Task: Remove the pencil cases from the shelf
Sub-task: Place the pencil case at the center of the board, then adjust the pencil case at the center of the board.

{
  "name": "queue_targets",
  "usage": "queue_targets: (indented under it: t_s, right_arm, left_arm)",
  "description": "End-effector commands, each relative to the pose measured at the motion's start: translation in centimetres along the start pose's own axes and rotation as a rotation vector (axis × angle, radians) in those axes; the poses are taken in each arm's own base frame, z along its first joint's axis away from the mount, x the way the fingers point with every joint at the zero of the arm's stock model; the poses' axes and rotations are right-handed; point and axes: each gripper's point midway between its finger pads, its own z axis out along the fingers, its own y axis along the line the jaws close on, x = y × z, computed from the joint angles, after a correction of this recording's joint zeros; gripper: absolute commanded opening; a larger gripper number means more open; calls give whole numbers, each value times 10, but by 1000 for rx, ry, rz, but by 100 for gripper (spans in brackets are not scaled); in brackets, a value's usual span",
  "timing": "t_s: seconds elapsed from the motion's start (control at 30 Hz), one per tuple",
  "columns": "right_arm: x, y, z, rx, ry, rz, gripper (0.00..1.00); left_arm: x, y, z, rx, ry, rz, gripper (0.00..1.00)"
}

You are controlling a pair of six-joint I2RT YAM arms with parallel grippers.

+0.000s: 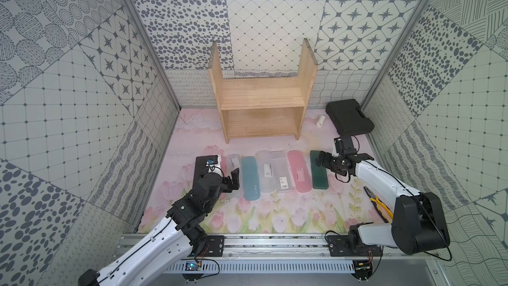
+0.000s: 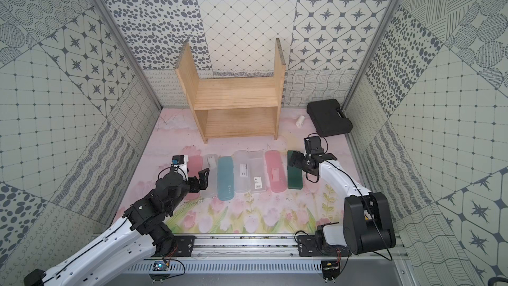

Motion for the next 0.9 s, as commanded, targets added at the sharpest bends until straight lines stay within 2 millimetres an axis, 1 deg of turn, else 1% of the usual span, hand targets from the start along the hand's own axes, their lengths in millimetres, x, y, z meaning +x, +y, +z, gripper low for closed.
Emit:
queue_targets:
  t_s: [0.0, 0.1, 0.2, 0.3, 0.5, 0.63, 0.87]
  right_arm:
    - [-10, 21, 4, -203, 17, 42, 98]
    - [-13, 16, 10, -215, 29, 68, 98]
    - [-10, 10, 19, -214, 60, 93, 98]
    - [-9, 10, 28, -221, 89, 95, 98]
    - [-13, 18, 37, -261, 114, 103, 98]
    - [-13, 25, 40, -302, 140, 109, 98]
    - [-3, 39, 46, -357, 192, 110, 98]
  left_arm:
    - [-5, 10, 6, -51, 40, -100, 99]
    - [-4, 17, 12, -45, 96, -174, 99]
    - [-4, 27, 16, -53, 131, -230, 99]
    - [-4, 37, 18, -65, 163, -285, 99]
    - [-2, 50, 23, -71, 178, -378, 99]
    - [-2, 56, 24, -78, 164, -402, 99]
    - [-5, 58, 21, -86, 141, -394, 99]
